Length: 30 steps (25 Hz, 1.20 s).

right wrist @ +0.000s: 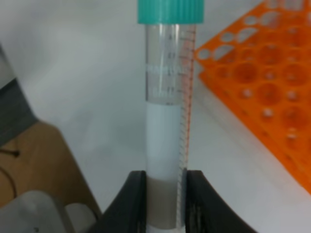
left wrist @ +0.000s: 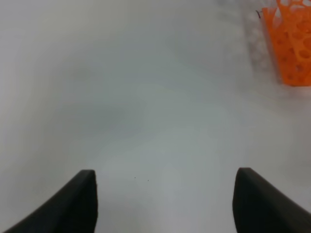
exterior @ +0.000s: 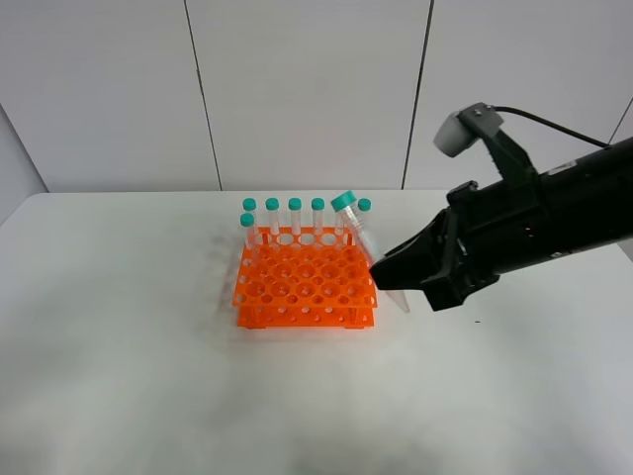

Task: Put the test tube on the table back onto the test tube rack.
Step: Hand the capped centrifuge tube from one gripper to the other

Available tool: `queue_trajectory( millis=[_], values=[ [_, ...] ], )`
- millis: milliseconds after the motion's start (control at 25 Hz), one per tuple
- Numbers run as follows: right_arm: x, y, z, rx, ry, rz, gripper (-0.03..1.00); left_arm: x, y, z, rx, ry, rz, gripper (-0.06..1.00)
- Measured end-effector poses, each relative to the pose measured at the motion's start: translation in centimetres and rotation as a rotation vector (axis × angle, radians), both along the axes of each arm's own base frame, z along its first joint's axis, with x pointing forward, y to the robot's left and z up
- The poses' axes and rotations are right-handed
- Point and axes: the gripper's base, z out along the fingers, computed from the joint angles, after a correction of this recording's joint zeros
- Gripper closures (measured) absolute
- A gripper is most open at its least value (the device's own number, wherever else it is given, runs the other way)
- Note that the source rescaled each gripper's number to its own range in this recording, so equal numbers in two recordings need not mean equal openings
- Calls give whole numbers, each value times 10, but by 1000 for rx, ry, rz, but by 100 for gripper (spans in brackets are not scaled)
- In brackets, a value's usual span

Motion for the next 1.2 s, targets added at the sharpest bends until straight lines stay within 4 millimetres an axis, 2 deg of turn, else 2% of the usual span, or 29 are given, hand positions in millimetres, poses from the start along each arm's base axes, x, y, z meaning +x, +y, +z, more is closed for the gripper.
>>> queue_trajectory(
  millis=[200, 400, 520, 640, 800, 960, 1200],
  values=[
    [21, 19, -11, -23, 27, 41, 94, 0, 0, 0, 0, 0, 0, 4],
    [20, 21, -18, -60, 0, 135, 94, 0, 0, 3, -1, -18, 0, 4],
    [21, 22, -20, -66, 4, 155, 94, 8, -3, 18, -26, -45, -16, 4],
    [23, 23, -25, -71, 17, 159, 94, 29, -10, 39, -89, -67, -61, 4],
    [24, 24, -25, -57, 26, 152, 94, 72, -25, 60, -216, -74, -149, 4],
    [24, 25, -24, -33, 33, 143, 94, 121, -43, 60, -373, -19, -258, 4],
    [25, 26, -23, -13, 26, 124, 94, 185, -68, 43, -627, 41, -431, 4]
  ],
)
